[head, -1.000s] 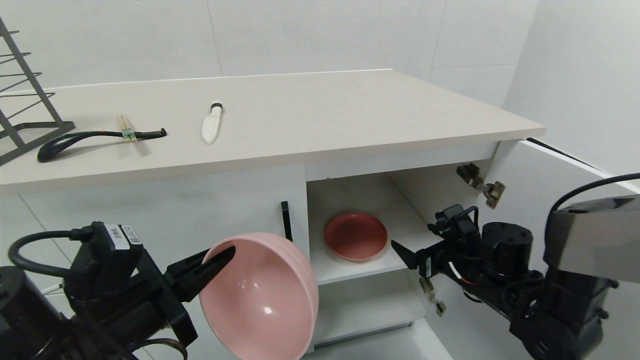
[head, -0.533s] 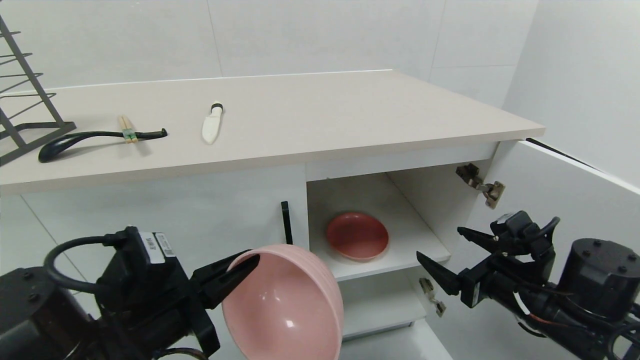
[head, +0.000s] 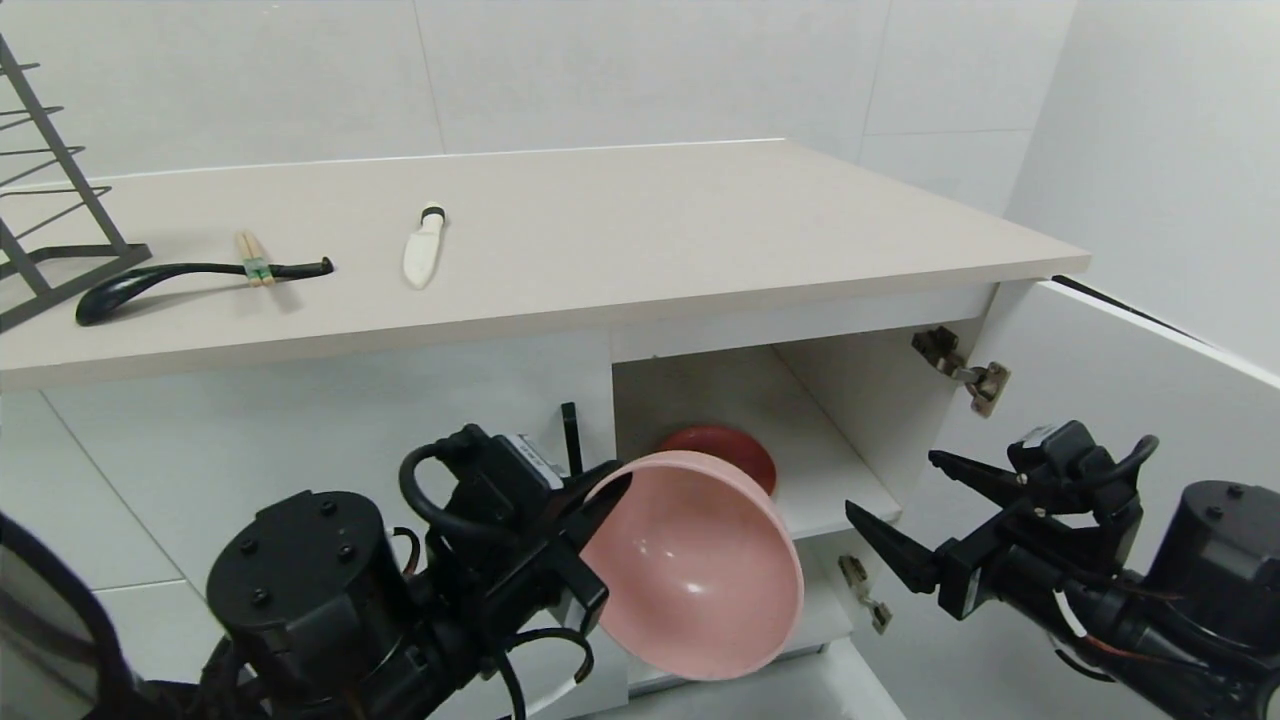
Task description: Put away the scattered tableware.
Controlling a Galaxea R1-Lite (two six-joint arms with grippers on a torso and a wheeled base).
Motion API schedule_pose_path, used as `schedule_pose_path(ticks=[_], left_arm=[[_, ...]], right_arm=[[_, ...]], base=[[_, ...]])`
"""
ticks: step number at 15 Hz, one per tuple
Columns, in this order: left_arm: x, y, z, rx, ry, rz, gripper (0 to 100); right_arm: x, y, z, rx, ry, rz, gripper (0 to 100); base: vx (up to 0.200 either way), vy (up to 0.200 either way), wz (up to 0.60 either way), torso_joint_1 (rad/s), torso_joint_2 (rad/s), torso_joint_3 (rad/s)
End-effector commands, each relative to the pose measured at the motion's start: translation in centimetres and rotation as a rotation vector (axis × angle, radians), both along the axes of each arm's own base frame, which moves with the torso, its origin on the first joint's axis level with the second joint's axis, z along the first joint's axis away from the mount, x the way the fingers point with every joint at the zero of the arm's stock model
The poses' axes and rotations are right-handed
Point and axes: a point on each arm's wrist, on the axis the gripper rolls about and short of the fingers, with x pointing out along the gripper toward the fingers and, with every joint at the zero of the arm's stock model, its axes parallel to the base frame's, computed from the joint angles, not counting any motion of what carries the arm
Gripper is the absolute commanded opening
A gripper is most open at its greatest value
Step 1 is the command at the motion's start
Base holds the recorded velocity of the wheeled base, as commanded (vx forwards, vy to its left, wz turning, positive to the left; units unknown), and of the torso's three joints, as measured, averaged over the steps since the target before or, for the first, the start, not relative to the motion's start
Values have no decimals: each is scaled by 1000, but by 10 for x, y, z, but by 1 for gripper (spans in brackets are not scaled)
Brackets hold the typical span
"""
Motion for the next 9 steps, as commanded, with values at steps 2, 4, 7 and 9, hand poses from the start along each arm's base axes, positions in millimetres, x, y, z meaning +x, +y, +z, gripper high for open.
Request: schedule_pose_path(ticks=[2, 4, 7, 9], left_arm=[[16, -19, -14, 17, 15, 67, 0], [21, -24, -20, 33, 19, 108, 0], [31, -34, -34, 53, 33, 168, 0], [43, -49, -41, 43, 25, 198, 0]], right_arm=[[0, -1, 0, 1, -2, -3, 100], [0, -2, 6, 13, -26, -7, 100], [-3, -3, 14, 31, -61, -6, 100], [-6, -3, 18, 39, -76, 2, 100]], base=[[0, 0, 0, 0, 0, 0], [0, 0, 0, 0, 0, 0], [0, 0, 0, 0, 0, 0], [0, 0, 0, 0, 0, 0]])
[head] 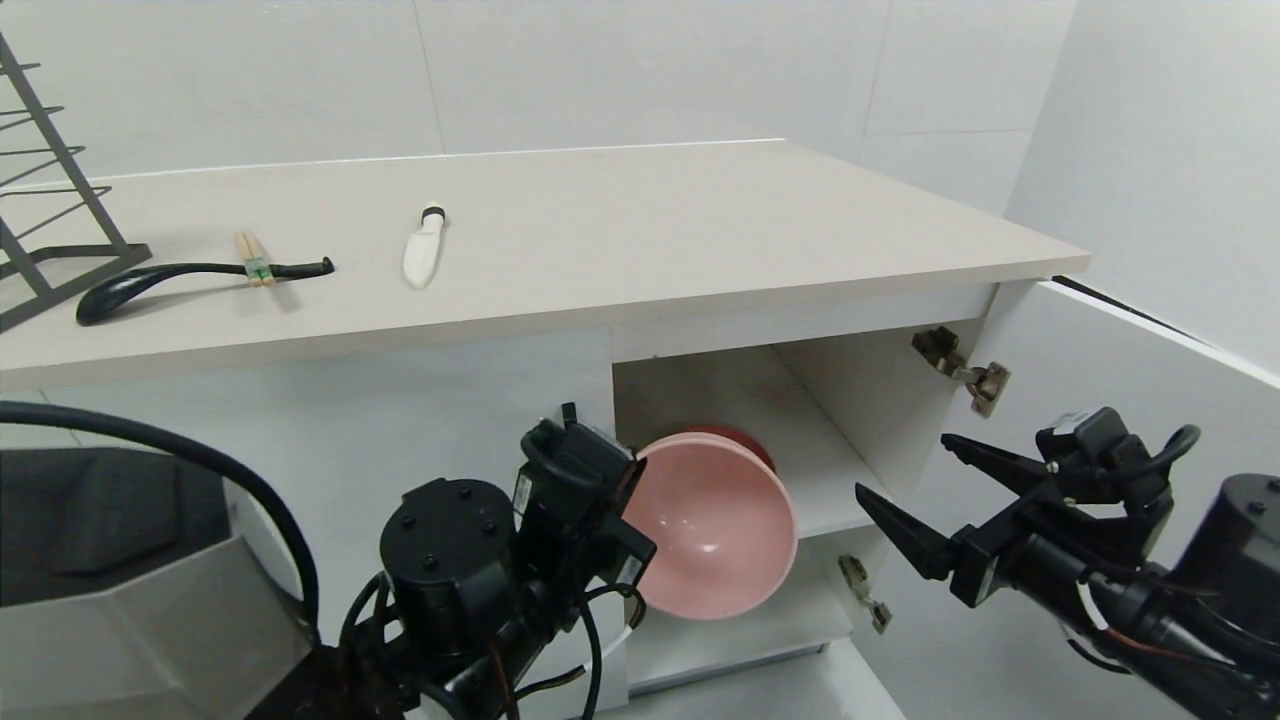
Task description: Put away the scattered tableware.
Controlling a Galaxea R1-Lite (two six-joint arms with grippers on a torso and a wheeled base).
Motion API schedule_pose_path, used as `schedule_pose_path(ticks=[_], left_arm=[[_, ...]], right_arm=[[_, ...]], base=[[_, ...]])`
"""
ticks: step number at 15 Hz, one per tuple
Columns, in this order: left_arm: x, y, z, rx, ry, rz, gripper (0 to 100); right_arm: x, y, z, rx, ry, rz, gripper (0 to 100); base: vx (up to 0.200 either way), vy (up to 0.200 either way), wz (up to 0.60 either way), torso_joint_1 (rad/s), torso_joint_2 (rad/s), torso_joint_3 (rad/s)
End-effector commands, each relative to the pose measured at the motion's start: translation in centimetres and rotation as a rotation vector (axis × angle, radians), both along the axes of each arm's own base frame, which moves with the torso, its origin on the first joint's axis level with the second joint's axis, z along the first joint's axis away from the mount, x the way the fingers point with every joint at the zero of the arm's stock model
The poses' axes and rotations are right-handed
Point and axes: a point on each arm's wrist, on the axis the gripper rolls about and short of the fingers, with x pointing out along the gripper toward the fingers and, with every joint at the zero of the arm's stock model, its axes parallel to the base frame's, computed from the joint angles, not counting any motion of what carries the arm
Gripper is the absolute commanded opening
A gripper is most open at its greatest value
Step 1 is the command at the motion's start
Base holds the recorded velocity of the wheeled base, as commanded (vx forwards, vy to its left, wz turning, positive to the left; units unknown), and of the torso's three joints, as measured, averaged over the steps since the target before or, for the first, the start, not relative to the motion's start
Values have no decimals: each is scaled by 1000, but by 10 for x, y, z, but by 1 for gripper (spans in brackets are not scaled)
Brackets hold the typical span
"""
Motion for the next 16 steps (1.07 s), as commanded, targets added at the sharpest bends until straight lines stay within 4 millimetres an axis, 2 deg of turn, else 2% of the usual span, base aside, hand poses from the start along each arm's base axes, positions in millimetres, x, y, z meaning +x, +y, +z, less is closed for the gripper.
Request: schedule_pose_path(ticks=[1, 6, 12, 16], left_arm=[[16, -19, -15, 1, 1, 24, 0], [33, -56, -14, -96, -82, -4, 0], [29, -71, -7, -129, -111, -83, 0], [34, -83, 10, -195, -165, -92, 0]], right_arm=[[-2, 0, 5, 11, -22, 5, 100], [-6, 8, 3, 7, -10, 47, 100], [8, -2, 1, 7, -7, -24, 100], [14, -5, 0, 9, -9, -50, 100]], base=[[0, 0, 0, 0, 0, 0], [0, 0, 0, 0, 0, 0], [0, 0, 0, 0, 0, 0], [0, 0, 0, 0, 0, 0]])
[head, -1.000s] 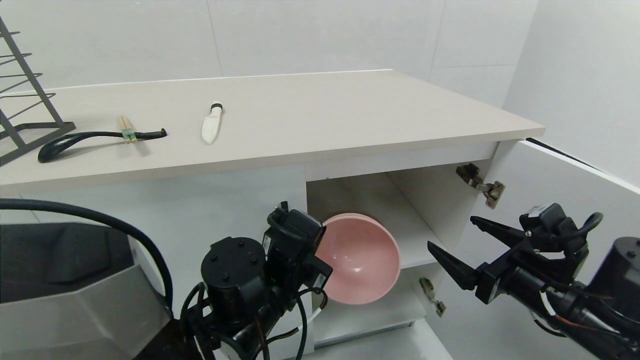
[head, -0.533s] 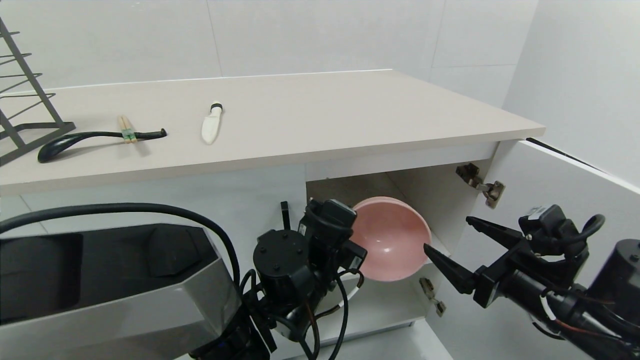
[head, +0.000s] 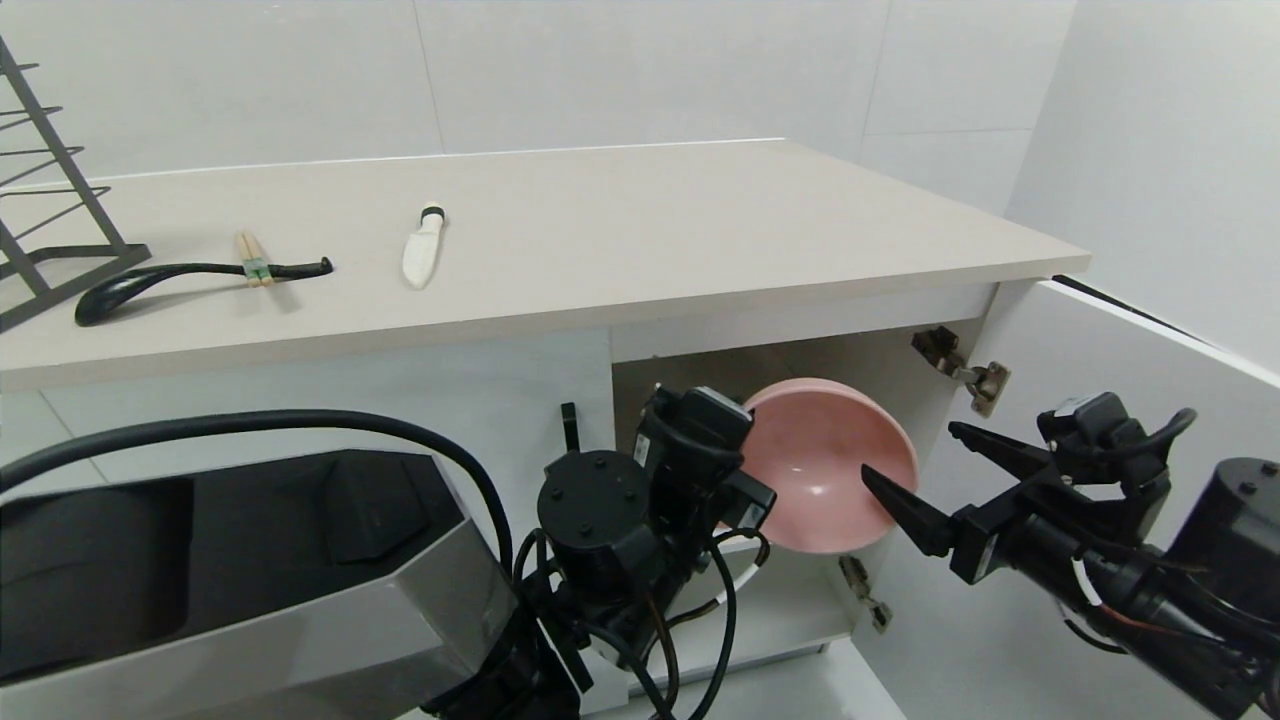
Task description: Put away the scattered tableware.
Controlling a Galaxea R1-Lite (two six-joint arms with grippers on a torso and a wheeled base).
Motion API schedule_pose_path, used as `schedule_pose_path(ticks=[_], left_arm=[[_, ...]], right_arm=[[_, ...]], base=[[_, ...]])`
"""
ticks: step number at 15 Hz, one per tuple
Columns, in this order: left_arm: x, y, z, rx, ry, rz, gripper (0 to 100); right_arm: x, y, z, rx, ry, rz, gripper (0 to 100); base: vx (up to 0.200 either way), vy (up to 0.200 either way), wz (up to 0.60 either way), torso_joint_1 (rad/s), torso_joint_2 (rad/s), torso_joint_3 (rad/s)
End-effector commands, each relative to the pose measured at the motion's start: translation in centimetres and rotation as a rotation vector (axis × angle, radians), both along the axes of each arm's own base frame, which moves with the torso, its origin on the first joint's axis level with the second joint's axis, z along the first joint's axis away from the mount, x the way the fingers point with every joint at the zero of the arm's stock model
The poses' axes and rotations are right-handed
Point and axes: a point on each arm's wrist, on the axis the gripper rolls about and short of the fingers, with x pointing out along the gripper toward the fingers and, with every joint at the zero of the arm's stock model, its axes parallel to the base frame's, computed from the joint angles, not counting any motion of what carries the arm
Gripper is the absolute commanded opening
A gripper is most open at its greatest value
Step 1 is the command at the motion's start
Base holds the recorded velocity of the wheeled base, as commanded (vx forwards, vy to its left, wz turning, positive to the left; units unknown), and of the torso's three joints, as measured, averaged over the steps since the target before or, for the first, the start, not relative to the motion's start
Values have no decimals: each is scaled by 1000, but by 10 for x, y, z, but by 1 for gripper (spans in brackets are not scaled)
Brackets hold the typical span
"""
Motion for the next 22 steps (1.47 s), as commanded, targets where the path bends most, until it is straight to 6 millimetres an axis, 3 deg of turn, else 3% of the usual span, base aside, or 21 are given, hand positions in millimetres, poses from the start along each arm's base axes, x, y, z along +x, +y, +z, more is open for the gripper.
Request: schedule_pose_path(ticks=[1, 8, 9, 14, 15, 20, 22], left_arm=[[2, -5, 8, -31, -23, -4, 0], [-5, -19, 8, -41, -41, -77, 0], [-5, -20, 8, -41, -41, -77, 0], [-3, -25, 3, -5, -67, -74, 0], [-3, -25, 3, -2, -70, -81, 100], [-11, -29, 4, 0, -75, -118, 100], [-18, -28, 13, -15, -84, -133, 100]], right_arm=[[4, -1, 1, 3, -7, -9, 100], [6, -4, 7, 19, -36, -28, 100], [4, -4, 9, 22, -43, -25, 0], [-2, 5, 12, 29, -55, 26, 0], [-2, 5, 12, 29, -55, 26, 0], [-1, 4, 11, 26, -49, 18, 0], [6, -3, 4, 13, -23, -22, 0]], base=[[0, 0, 0, 0, 0, 0], [0, 0, 0, 0, 0, 0], [0, 0, 0, 0, 0, 0], [0, 0, 0, 0, 0, 0], [0, 0, 0, 0, 0, 0], [0, 0, 0, 0, 0, 0], [0, 0, 0, 0, 0, 0]])
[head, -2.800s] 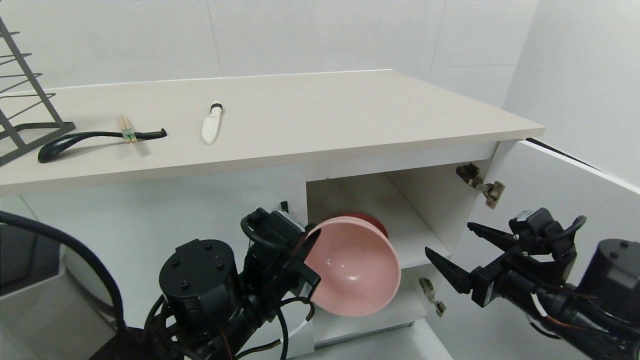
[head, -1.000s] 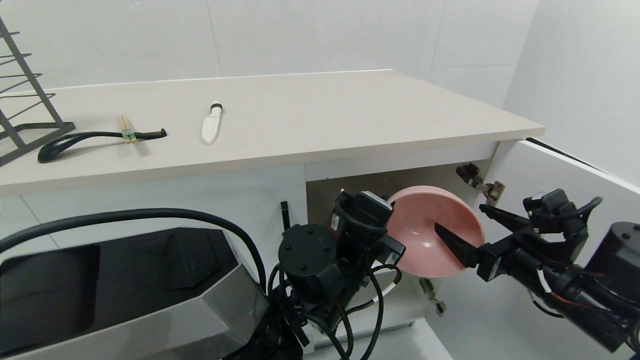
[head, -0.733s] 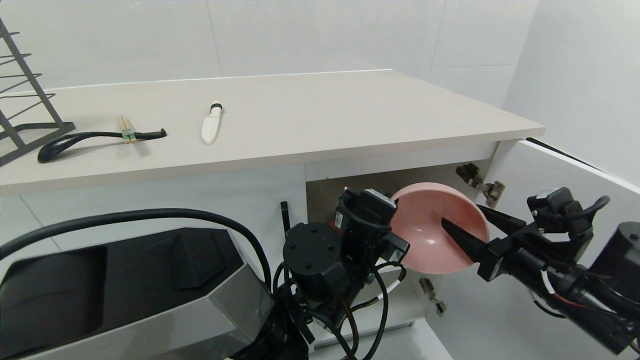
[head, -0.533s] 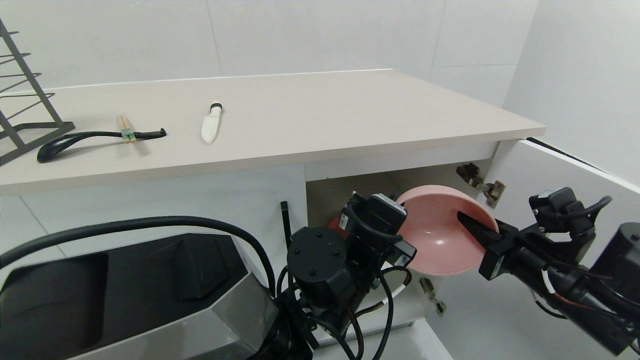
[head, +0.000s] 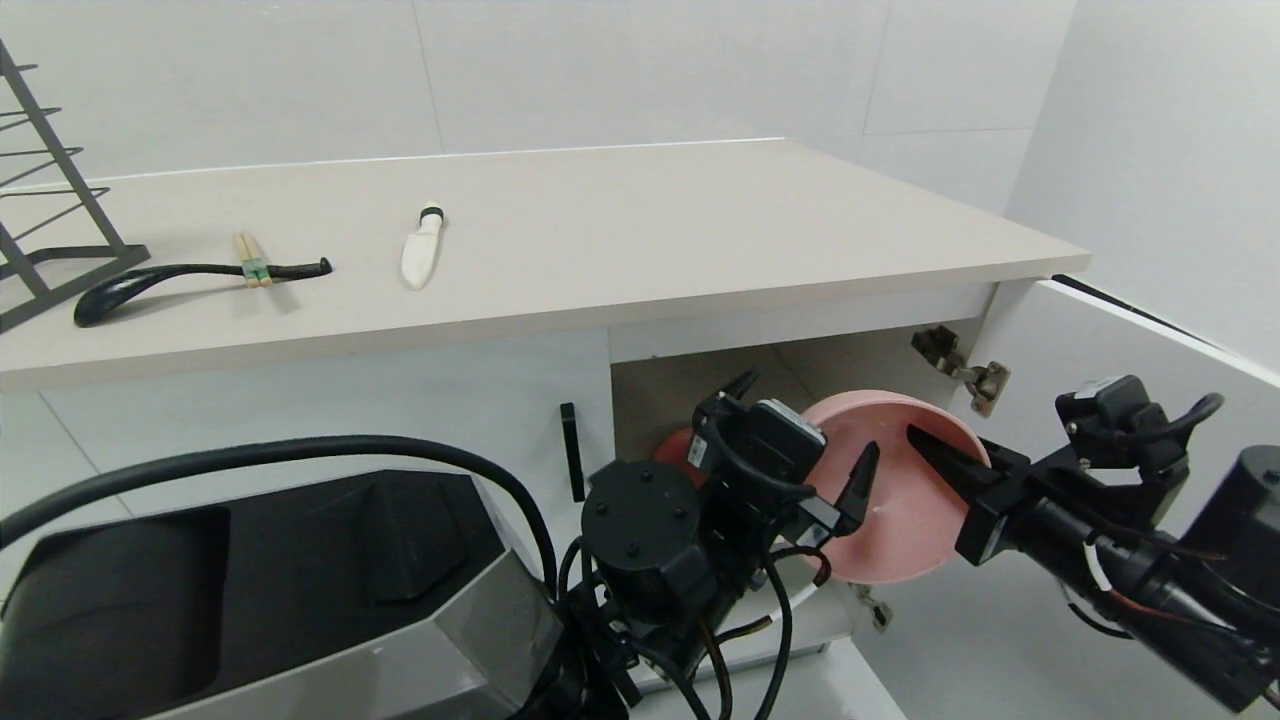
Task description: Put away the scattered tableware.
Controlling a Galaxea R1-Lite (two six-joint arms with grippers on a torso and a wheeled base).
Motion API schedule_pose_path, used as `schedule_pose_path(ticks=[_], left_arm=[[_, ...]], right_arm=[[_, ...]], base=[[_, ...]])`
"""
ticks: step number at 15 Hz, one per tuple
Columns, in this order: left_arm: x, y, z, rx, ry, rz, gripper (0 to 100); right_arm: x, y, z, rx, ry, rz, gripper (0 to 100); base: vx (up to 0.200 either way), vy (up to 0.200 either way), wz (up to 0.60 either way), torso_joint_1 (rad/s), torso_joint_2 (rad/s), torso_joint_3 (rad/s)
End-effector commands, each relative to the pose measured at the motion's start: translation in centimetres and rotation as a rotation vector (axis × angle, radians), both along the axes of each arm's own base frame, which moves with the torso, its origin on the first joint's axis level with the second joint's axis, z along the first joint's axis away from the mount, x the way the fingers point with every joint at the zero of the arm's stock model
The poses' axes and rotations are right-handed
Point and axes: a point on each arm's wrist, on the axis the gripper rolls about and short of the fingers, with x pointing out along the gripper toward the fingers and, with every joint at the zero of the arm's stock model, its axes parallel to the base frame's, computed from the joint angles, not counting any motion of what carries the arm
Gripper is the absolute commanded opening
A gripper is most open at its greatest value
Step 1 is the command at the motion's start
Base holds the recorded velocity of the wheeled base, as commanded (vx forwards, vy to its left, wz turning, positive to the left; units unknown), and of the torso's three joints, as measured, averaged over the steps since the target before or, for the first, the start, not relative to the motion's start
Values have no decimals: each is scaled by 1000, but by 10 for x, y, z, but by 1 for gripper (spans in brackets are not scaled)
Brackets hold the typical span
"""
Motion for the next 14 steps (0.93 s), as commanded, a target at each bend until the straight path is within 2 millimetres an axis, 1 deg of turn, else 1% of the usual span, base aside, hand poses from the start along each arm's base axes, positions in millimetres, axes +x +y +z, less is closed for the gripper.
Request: schedule_pose_path(ticks=[1, 2, 3, 4, 5, 6, 8, 10, 11, 12, 14], left_arm=[[-6, 3, 10, -16, -10, -10, 100], [-8, 7, 13, -13, -12, -25, 100], [-11, 16, 20, -6, -19, -58, 100], [-12, 23, 24, -2, -23, -74, 100], [-12, 26, 24, 1, -23, -77, 100], [-8, 40, 30, 7, -28, -75, 100], [-17, 69, 35, 48, -23, -147, 100], [-30, 102, 32, 122, 9, -253, 100], [-32, 110, 32, 138, 19, -272, 100], [-35, 130, 33, 165, 40, -288, 100], [-41, 154, 38, 173, 41, -288, 100]], right_arm=[[7, -6, -7, -13, 29, -38, 0], [11, -9, -11, -19, 44, -58, 0], [15, -13, -16, -27, 65, -83, 0], [17, -14, -17, -27, 65, -87, 0], [17, -14, -16, -26, 64, -87, 0], [18, -15, -17, -25, 66, -93, 0], [18, -19, -21, -34, 85, -110, 0], [16, -20, -23, -39, 98, -109, 0], [15, -20, -24, -40, 105, -109, 0], [11, -21, -27, -47, 122, -110, 0], [7, -24, -30, -48, 146, -114, 0]], base=[[0, 0, 0, 0, 0, 0], [0, 0, 0, 0, 0, 0], [0, 0, 0, 0, 0, 0], [0, 0, 0, 0, 0, 0], [0, 0, 0, 0, 0, 0], [0, 0, 0, 0, 0, 0], [0, 0, 0, 0, 0, 0], [0, 0, 0, 0, 0, 0], [0, 0, 0, 0, 0, 0], [0, 0, 0, 0, 0, 0], [0, 0, 0, 0, 0, 0]])
